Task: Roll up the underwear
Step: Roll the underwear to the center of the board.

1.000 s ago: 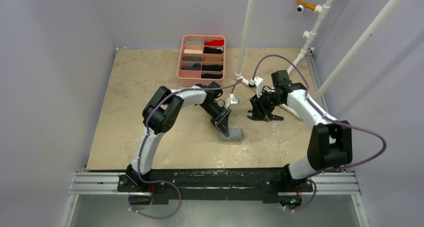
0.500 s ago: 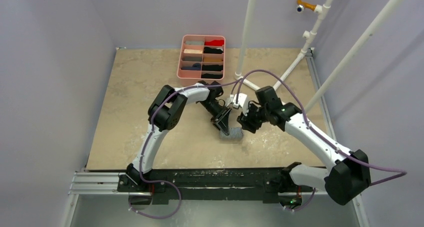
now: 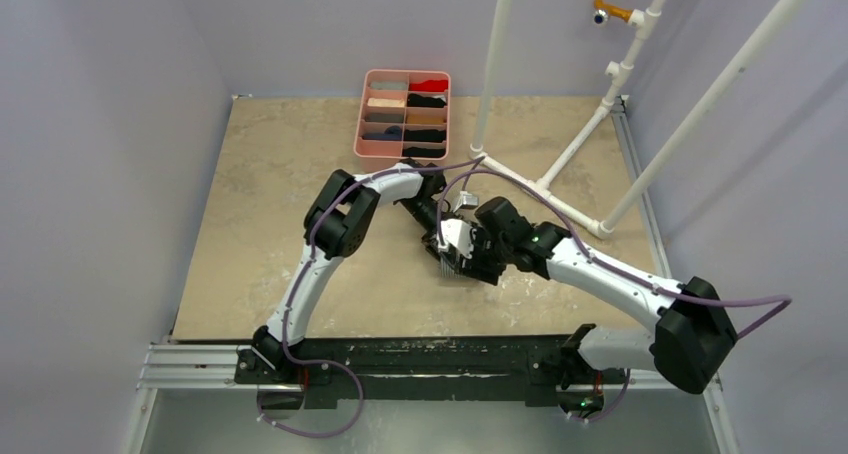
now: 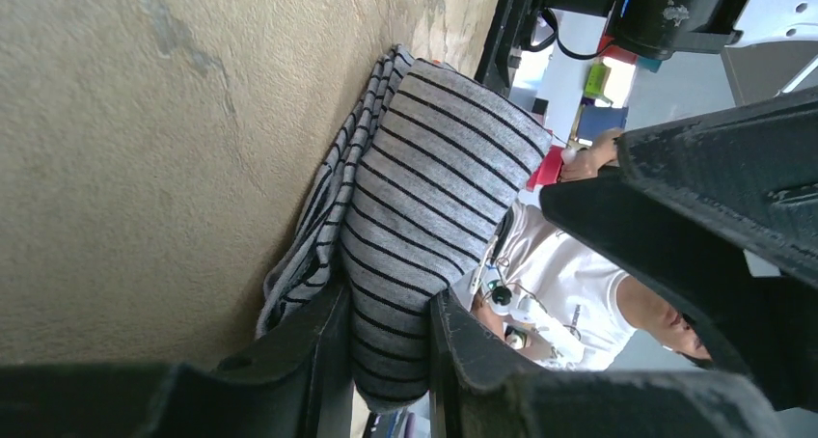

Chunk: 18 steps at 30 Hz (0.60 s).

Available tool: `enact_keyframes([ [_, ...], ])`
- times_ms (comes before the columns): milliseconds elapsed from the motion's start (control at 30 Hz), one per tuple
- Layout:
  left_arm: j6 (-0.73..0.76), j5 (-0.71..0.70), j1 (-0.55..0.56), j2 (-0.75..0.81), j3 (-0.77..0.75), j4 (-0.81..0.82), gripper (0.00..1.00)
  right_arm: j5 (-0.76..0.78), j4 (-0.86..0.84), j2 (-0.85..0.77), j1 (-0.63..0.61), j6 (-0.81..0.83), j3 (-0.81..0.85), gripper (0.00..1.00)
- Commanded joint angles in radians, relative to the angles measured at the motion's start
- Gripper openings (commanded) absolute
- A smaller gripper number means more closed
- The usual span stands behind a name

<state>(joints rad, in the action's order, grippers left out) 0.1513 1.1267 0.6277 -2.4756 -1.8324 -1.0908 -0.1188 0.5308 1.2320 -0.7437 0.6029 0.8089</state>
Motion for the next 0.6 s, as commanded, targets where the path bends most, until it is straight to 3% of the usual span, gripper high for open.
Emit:
enact_keyframes([
  [0,0.059,-0.173,-0.012,-0.064,-0.01,-0.01,0.0,0.07,-0.077,0.036,-0.04,0.036,-0.013,0.6],
  [567,0.053,-0.127,-0.012,-0.081,-0.03,-0.04,0.0,0.186,-0.196,0.225,-0.137,0.07,-0.031,0.6],
])
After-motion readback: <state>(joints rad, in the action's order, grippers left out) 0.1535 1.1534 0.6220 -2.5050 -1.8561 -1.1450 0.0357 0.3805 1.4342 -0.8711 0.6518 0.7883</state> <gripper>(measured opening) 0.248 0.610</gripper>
